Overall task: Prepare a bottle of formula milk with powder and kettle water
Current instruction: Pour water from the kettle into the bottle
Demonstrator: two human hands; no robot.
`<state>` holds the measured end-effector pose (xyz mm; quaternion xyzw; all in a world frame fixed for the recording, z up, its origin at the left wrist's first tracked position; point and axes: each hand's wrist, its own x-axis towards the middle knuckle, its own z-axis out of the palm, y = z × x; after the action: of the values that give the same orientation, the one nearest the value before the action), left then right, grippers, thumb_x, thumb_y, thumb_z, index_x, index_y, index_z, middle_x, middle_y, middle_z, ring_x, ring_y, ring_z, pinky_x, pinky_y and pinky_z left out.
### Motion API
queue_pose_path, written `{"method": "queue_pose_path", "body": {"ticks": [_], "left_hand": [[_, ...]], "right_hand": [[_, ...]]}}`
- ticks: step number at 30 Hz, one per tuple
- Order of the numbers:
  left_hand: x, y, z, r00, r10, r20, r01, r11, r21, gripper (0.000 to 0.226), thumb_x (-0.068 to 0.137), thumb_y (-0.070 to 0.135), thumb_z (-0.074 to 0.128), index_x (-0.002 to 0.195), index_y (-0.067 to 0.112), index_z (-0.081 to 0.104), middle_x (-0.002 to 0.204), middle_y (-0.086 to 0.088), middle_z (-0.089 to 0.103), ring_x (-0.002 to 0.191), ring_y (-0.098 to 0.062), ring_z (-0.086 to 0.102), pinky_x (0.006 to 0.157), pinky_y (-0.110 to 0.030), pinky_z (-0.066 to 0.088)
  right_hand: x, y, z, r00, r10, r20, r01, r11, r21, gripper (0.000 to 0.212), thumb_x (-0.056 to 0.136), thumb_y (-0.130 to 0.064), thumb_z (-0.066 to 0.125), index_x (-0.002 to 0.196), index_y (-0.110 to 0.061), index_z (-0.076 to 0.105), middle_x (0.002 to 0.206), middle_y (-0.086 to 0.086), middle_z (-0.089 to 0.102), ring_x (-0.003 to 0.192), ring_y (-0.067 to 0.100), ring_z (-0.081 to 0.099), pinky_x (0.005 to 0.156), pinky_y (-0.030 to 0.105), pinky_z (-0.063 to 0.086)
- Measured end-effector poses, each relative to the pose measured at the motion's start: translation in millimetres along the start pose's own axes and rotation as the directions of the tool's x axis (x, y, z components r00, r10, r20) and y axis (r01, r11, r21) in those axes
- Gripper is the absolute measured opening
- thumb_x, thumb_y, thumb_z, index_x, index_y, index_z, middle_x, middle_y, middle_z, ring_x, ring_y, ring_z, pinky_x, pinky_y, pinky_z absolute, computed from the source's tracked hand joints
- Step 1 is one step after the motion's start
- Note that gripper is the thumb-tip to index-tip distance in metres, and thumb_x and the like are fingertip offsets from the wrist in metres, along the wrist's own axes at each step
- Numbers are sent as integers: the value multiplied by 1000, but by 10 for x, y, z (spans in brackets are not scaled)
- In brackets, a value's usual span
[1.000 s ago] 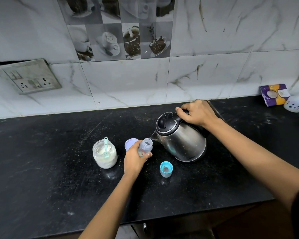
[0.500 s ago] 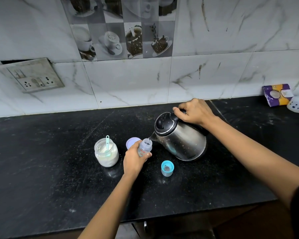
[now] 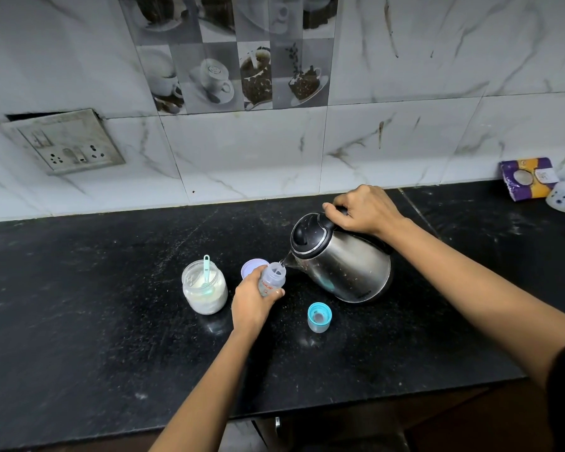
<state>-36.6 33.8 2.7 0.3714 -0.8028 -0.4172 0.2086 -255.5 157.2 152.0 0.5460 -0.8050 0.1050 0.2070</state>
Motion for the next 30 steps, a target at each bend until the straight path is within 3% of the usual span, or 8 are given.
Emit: {"method": "queue_pose_path", "body": {"ticks": [17, 24, 30], "left_hand": [[-21, -30, -14, 1000, -9, 0, 9, 1000, -4, 56, 67, 31, 79, 119, 29, 59, 99, 12, 65, 89, -11, 61, 80, -30, 49], [-50, -40, -22, 1000, -14, -6, 14, 1000, -14, 53, 68, 29, 79, 117, 29, 59, 96, 13, 62, 90, -13, 59, 78, -29, 46], [-51, -55, -14, 1000, -23, -13, 22, 1000, -10, 60, 68, 31, 80, 123, 27, 57, 101, 13, 61, 93, -11, 58, 80, -28, 46]], "right_hand": [[23, -95, -15, 1000, -24, 15, 24, 1000, -9, 68, 78, -58, 18, 58, -10, 61, 43, 4, 46, 53, 31, 54, 51, 26, 25], [11, -112, -8, 1000, -13, -17, 13, 1000, -14, 58, 85, -48, 27, 54, -9, 57, 50, 17, 57, 55, 36, 58, 53, 27, 27], [3, -141, -22, 1000, -23, -20, 23, 999, -25, 60, 85, -46, 23, 59, -7, 62, 53, 19, 59, 56, 37, 58, 54, 28, 27]]}}
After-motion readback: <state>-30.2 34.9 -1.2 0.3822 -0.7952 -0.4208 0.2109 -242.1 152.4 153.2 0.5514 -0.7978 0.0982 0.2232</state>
